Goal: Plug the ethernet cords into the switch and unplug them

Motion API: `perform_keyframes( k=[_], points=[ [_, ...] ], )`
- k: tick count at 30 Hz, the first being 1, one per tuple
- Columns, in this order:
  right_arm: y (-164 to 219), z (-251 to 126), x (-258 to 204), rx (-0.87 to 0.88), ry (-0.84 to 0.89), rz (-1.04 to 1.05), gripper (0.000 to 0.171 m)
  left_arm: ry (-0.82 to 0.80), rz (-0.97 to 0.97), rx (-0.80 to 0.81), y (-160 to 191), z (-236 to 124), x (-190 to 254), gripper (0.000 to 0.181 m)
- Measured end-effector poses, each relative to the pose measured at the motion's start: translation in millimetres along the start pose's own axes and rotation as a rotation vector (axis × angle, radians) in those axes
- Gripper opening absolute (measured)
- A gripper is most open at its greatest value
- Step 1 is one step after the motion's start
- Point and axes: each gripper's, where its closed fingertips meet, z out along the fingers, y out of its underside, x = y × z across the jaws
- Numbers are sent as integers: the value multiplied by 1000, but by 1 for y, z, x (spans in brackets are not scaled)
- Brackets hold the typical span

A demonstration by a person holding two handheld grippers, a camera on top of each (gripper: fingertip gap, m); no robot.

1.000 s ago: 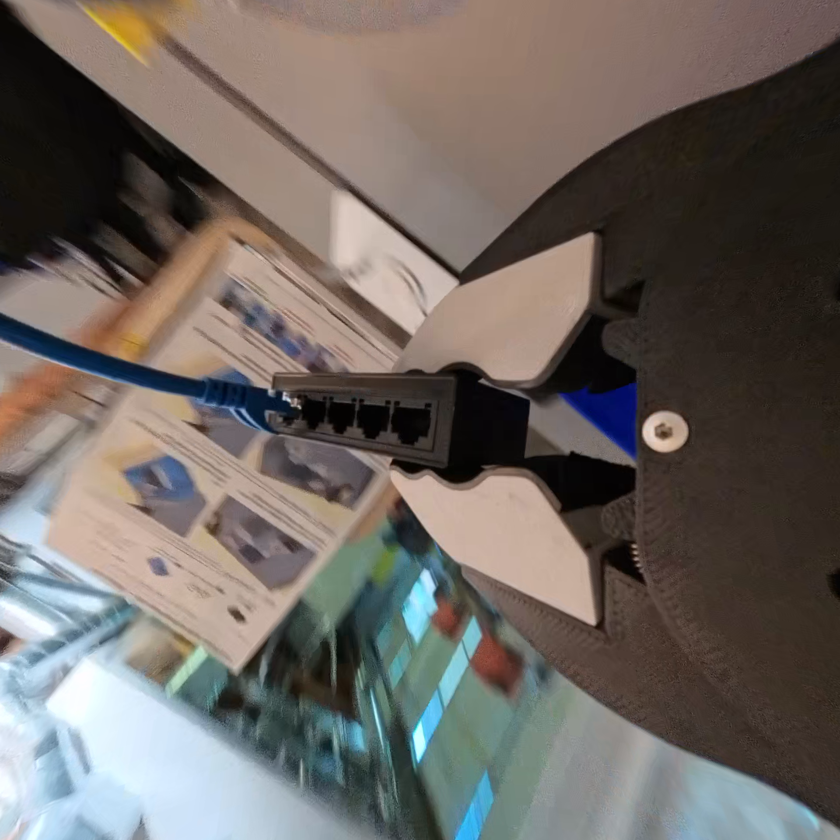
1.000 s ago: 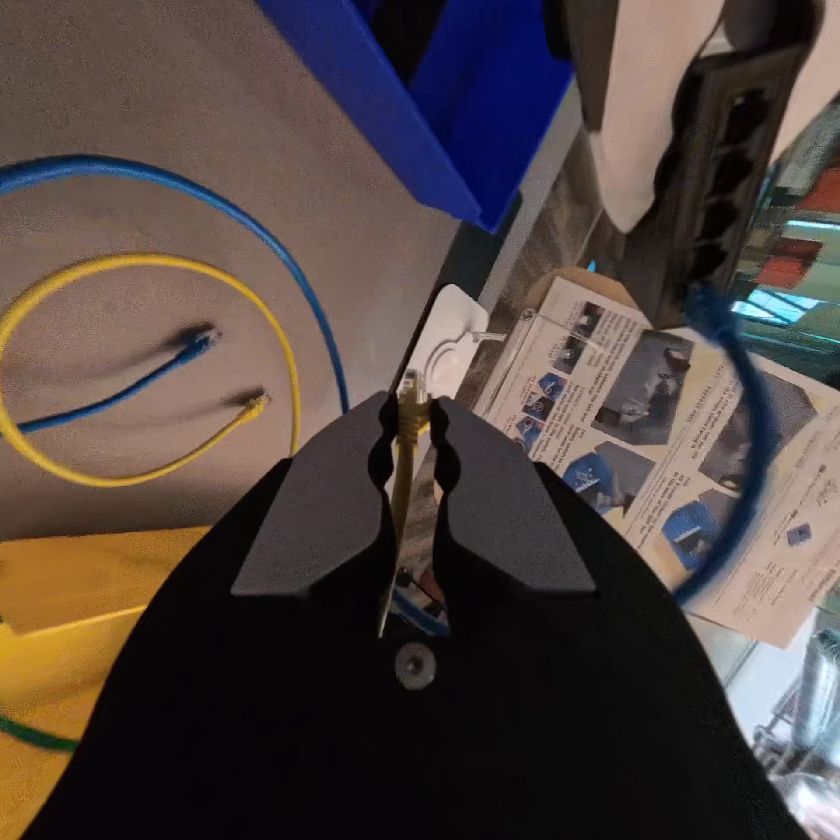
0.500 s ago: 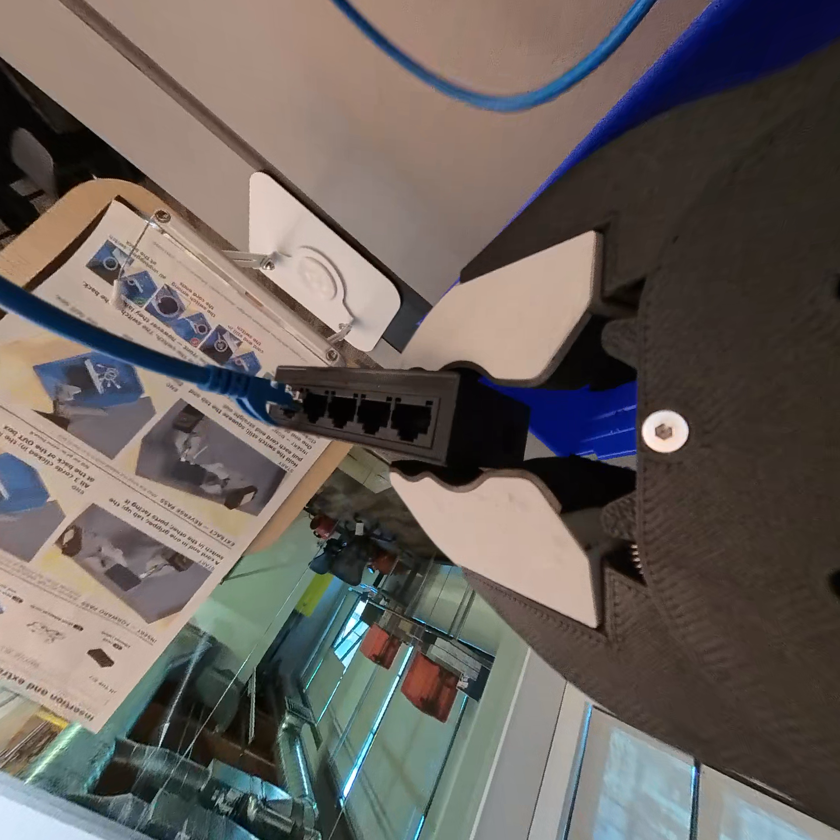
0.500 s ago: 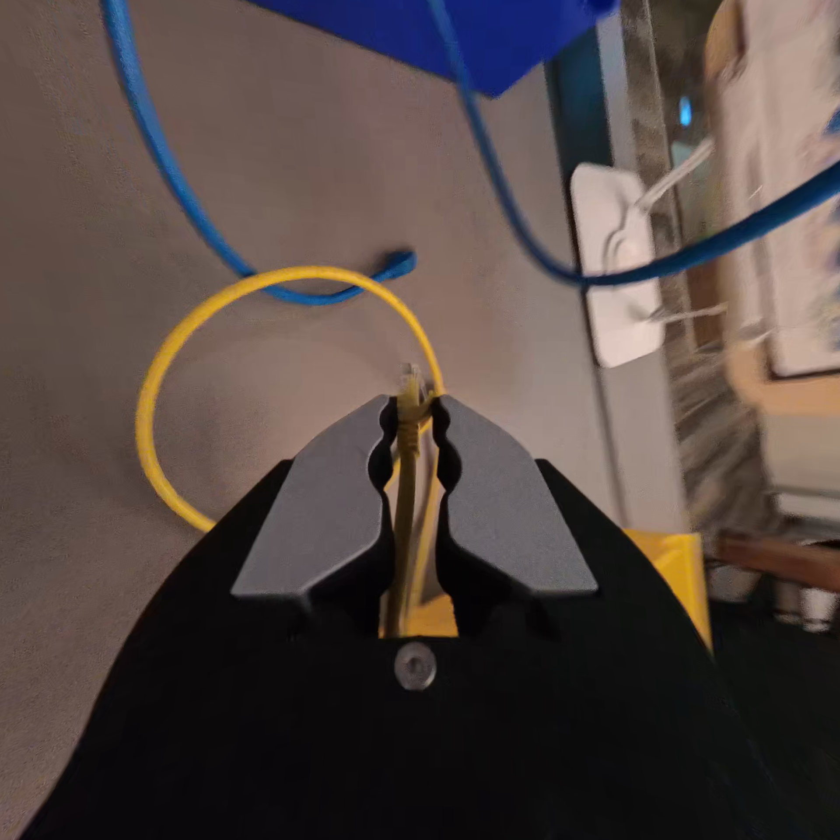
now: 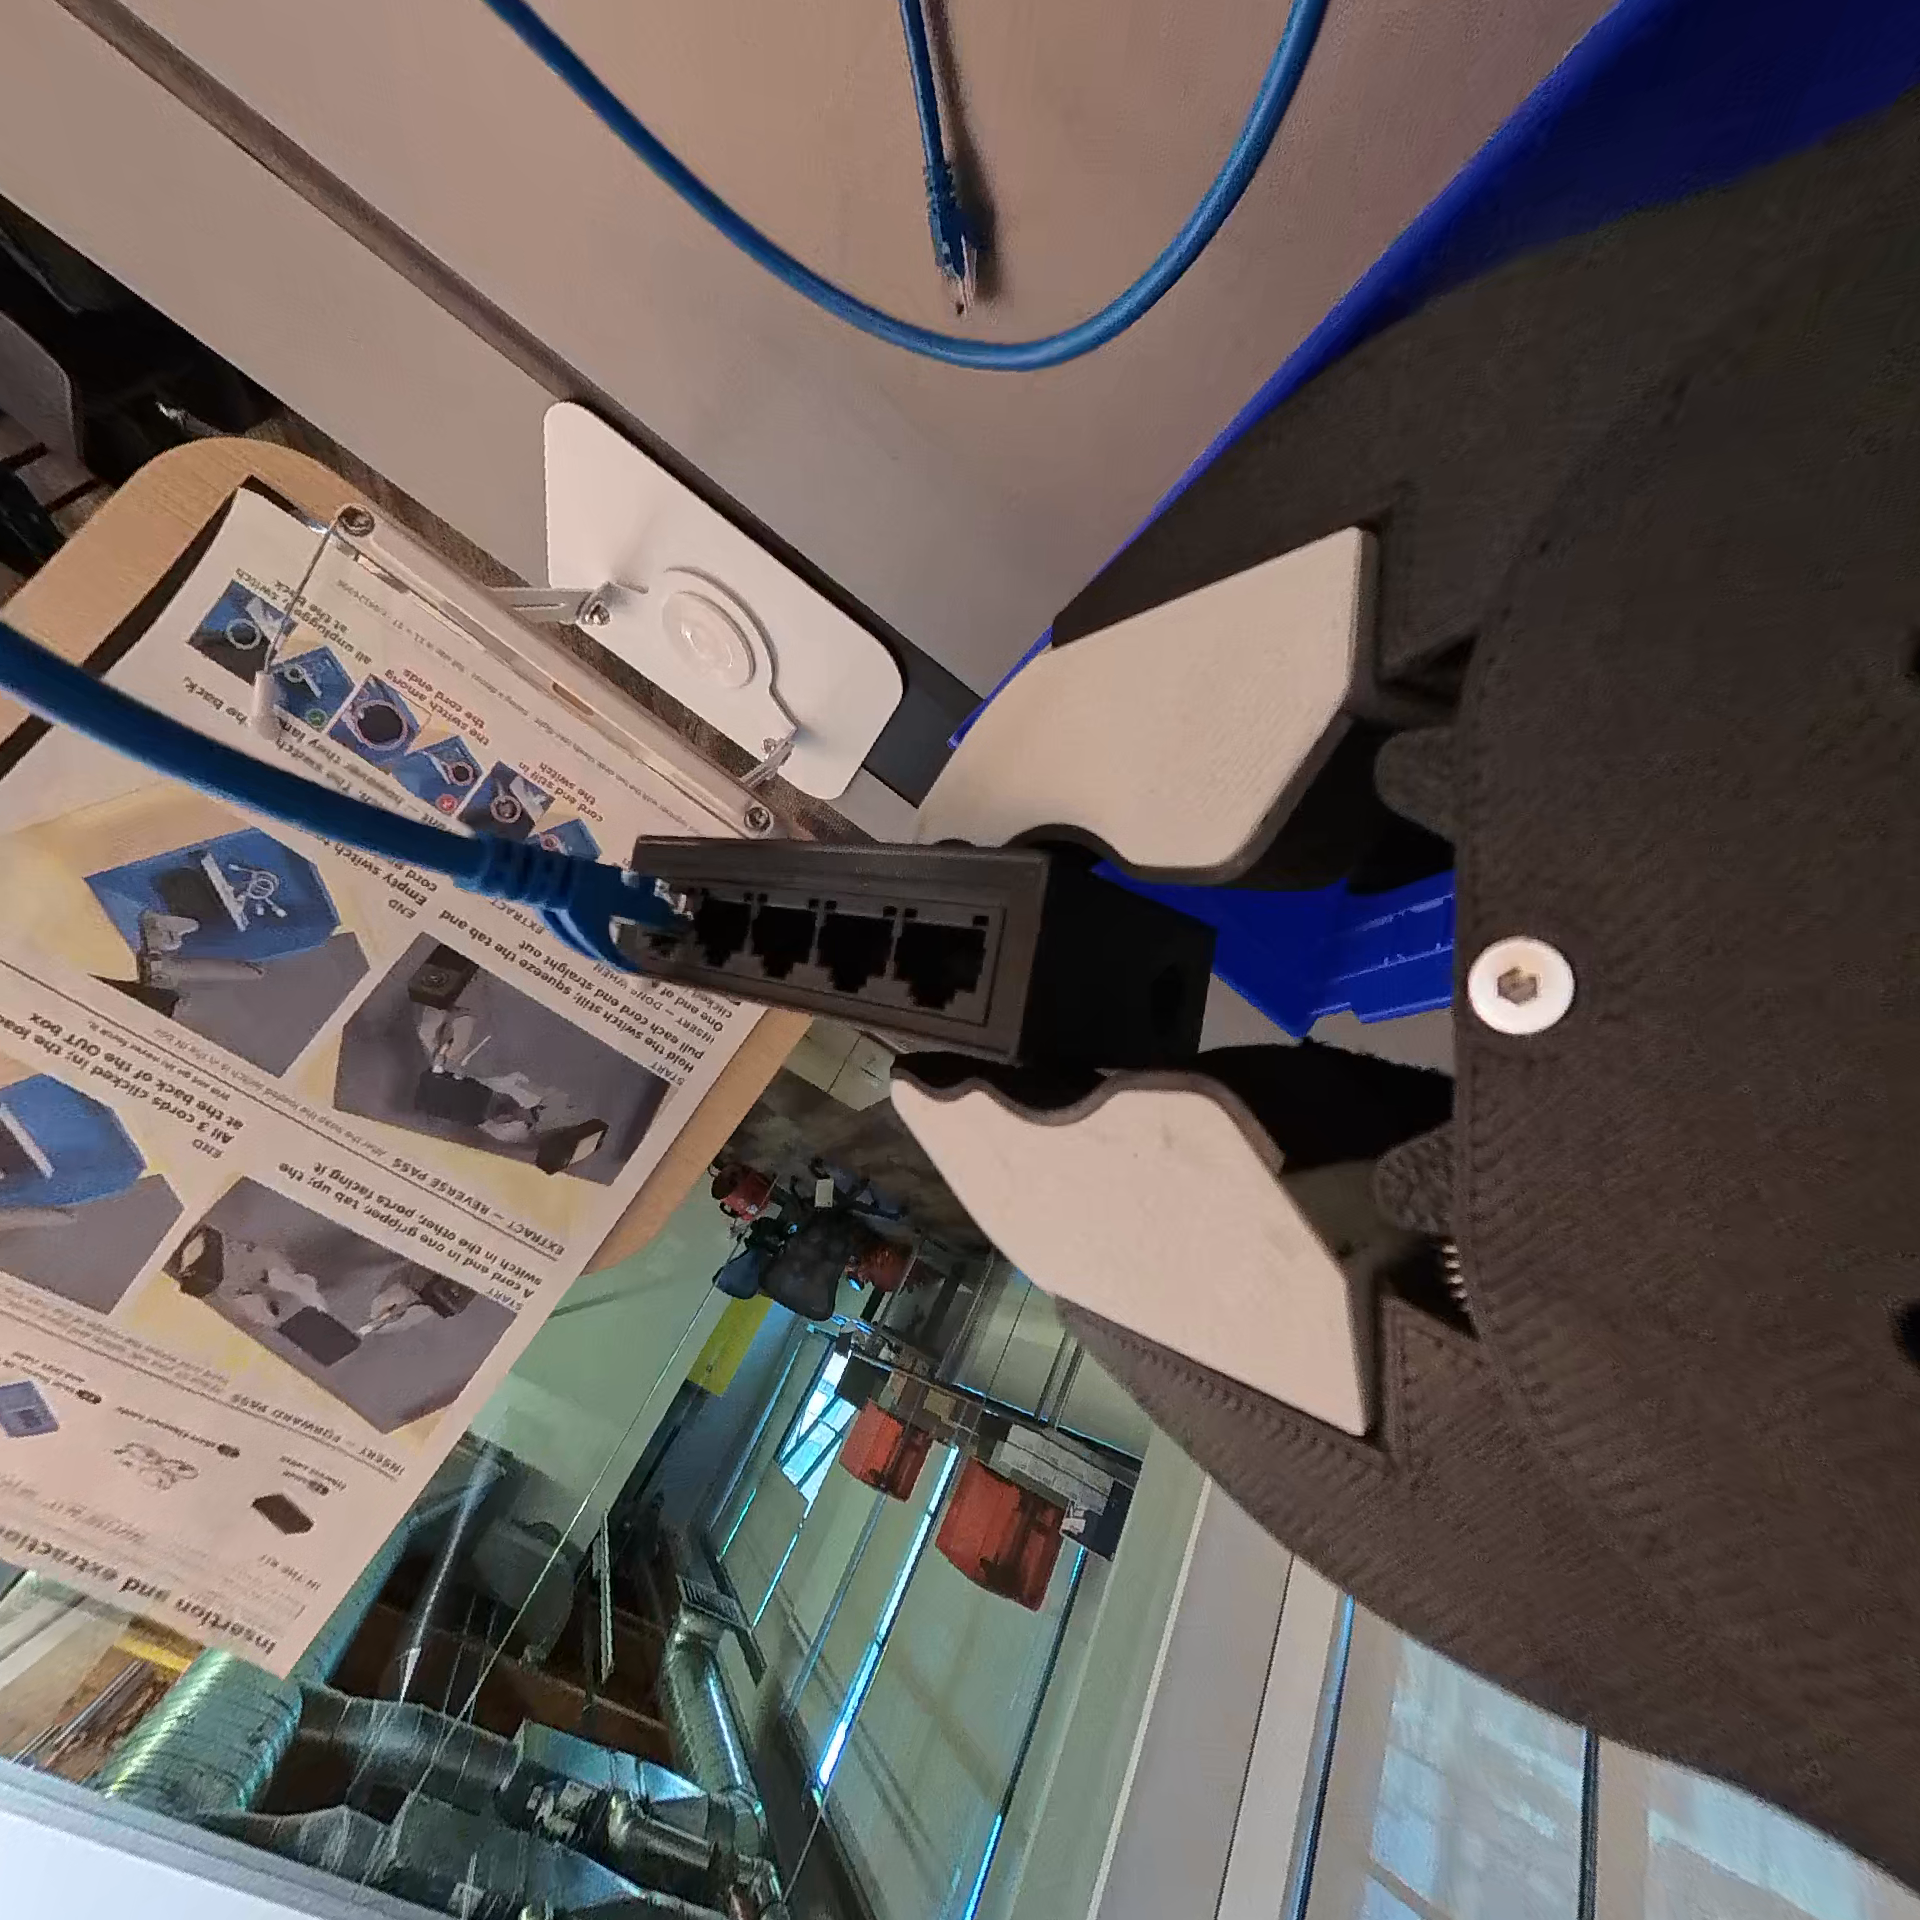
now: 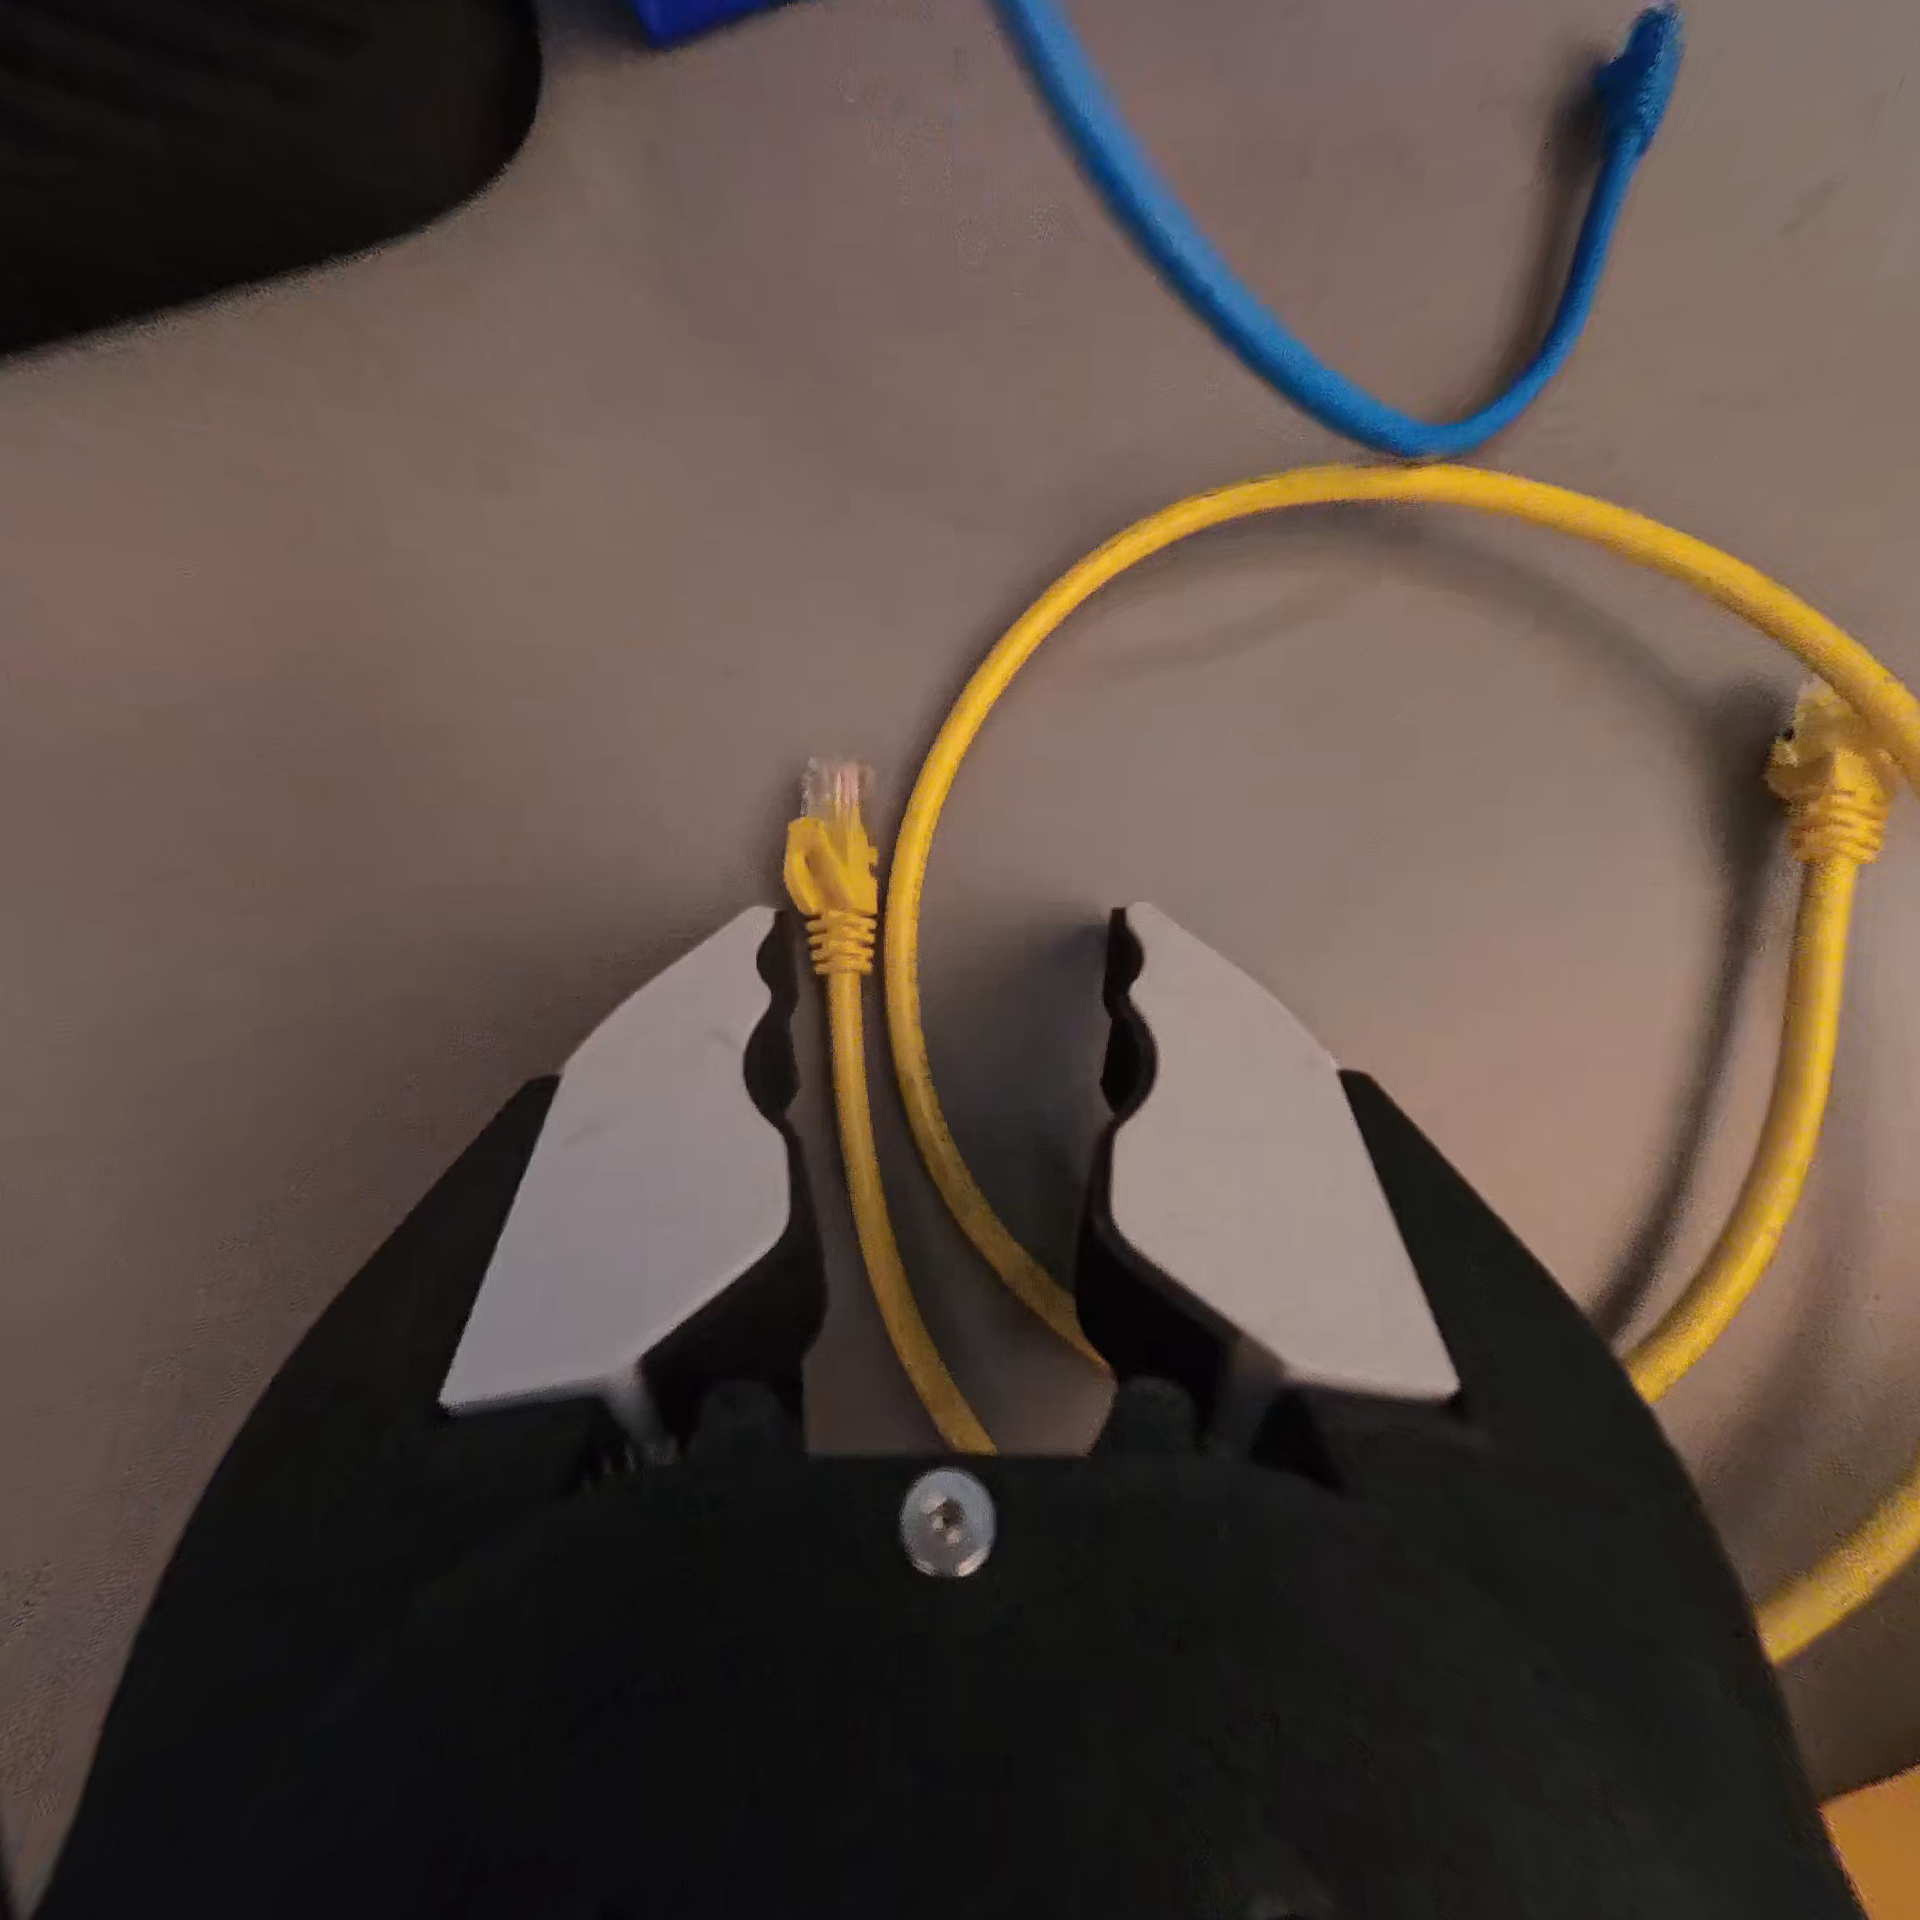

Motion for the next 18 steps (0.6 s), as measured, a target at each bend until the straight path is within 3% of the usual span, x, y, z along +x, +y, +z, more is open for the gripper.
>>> perform_keyframes(
  k=[3,5,7,13,18],
  points=[
    [-5,9,-8,1,-4,-43,45,-12,6,10,-4,-3,-2,32],
    [-9,13,-14,-6,-31,-72,24,-17,12,15,-6,-6,-3,32],
    [-12,15,-12,-37,-38,-55,18,-21,15,21,-8,-7,-3,32],
    [-34,10,-33,77,-296,240,17,-27,16,28,-10,-10,-5,32],
    [-84,-42,-42,375,-530,446,17,-41,1,32,-9,-14,-11,32]
  ],
)
